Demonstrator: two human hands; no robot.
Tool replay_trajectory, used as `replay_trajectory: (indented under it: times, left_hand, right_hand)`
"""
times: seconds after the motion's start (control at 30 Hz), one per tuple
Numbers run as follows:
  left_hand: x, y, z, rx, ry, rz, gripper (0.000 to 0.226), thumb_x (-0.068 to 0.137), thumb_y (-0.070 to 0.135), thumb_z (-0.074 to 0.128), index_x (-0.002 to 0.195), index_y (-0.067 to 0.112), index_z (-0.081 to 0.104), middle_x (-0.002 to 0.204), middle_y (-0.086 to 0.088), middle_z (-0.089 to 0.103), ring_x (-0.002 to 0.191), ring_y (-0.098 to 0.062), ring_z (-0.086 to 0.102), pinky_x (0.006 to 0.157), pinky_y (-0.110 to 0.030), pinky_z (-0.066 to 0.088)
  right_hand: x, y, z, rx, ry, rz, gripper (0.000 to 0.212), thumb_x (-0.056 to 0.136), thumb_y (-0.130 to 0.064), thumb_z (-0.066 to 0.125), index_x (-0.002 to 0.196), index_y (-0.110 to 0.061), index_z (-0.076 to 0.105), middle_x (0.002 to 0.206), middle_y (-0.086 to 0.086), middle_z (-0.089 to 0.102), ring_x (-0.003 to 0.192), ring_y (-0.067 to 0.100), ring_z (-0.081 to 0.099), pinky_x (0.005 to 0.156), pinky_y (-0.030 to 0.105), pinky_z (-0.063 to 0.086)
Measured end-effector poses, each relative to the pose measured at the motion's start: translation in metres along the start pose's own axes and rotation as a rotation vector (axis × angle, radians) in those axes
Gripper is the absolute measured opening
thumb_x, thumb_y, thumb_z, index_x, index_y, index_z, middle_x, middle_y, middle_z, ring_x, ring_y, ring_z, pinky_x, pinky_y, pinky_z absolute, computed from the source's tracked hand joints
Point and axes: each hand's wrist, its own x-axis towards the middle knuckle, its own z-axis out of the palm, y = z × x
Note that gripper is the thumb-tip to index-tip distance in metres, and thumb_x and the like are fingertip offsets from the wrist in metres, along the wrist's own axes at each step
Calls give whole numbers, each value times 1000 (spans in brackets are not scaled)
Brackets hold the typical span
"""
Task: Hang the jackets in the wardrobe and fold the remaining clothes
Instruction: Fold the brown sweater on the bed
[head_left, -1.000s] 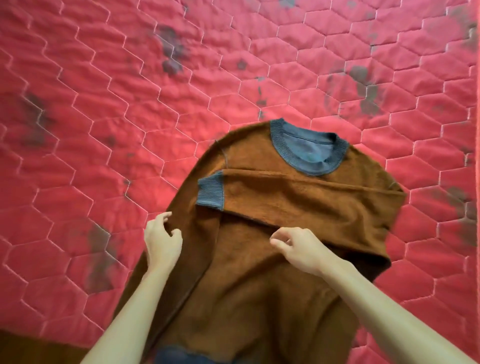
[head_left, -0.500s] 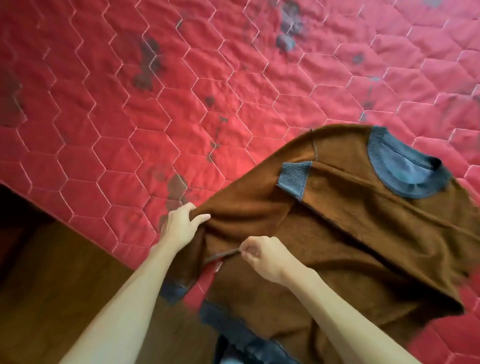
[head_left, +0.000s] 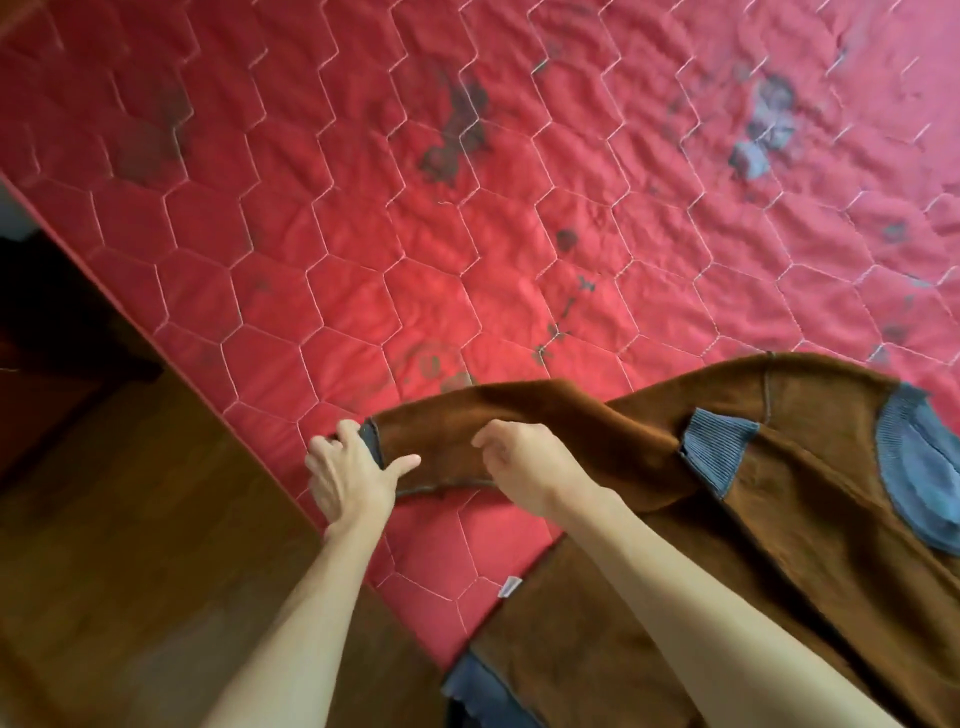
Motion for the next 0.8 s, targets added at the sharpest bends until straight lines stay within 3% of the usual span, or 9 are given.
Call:
replay_trajectory:
  times: [0.07,0.17,0.27,0.33,0.47,0.53,0.7,0.73,0.8]
  left_hand:
    - [4,-5,4,11,-5,-18,67,63,67,80,101,16,59,109,-14,47,105,-34,47,84,-43,48]
    - [21,-8,-6,-4,6,113,54,66,65,79,82,15,64,98,-7,50,96,-29,50,84,-39,47]
    - [46,-10,-42,-320,-114,140,47,68,48,87,70,11,58,76,-2,60,74,-24,57,66,-35,47]
    - [60,-8,-75,-501,-198,114,40,68,34,90,70,9,59,67,-3,59,66,-22,54,60,-32,41]
    - [64,21,-140,-738,-234,124,23,74,18,87,84,12,67,78,-5,66,70,-16,59,61,-26,46]
    - [55,45,-168,-859,-232,168,18,78,9,81,85,19,67,79,1,73,69,-10,65,58,-18,53]
    - [-9,120,-213,-1072,-417,434,21,87,-2,62,89,19,66,76,7,70,71,-9,66,62,-17,55]
    - [-28,138,-217,-1114,-462,507,20,89,-2,61,91,18,66,80,3,68,72,-10,65,63,-18,54]
    - [-69,175,-221,-1114,-508,672,15,88,1,64,96,14,64,83,-1,63,73,-11,61,64,-18,51]
  right_hand:
    - [13,-13,1,-4,2,-2,36,94,-12,42,117,-21,68,112,4,72,103,26,65,89,35,51]
    - [21,-23,3,-29,2,-17,34,92,-12,45,117,-20,68,112,5,70,104,27,64,89,38,51]
    - [18,-25,-1,-61,-43,-24,34,92,-12,47,120,-18,65,115,7,67,106,29,62,90,40,51]
    - [14,-25,-8,-57,-55,-34,34,91,-12,47,120,-17,64,115,8,68,107,31,63,90,40,52]
    - [5,-29,-27,19,-31,-34,29,91,-15,48,118,-16,59,110,8,70,103,33,63,86,42,53]
    - [-3,-33,-40,111,38,-66,37,89,-20,56,126,-17,52,107,6,70,101,31,63,86,41,53]
    - [-50,-53,-80,167,203,-224,109,70,-52,82,153,-25,17,121,1,49,108,22,55,94,37,49]
    - [-61,-57,-85,167,295,-234,112,69,-55,82,153,-24,16,121,0,48,109,21,54,92,37,49]
    - [-82,-62,-100,274,541,-258,93,76,-48,79,148,-25,24,124,-3,53,111,19,57,90,38,51]
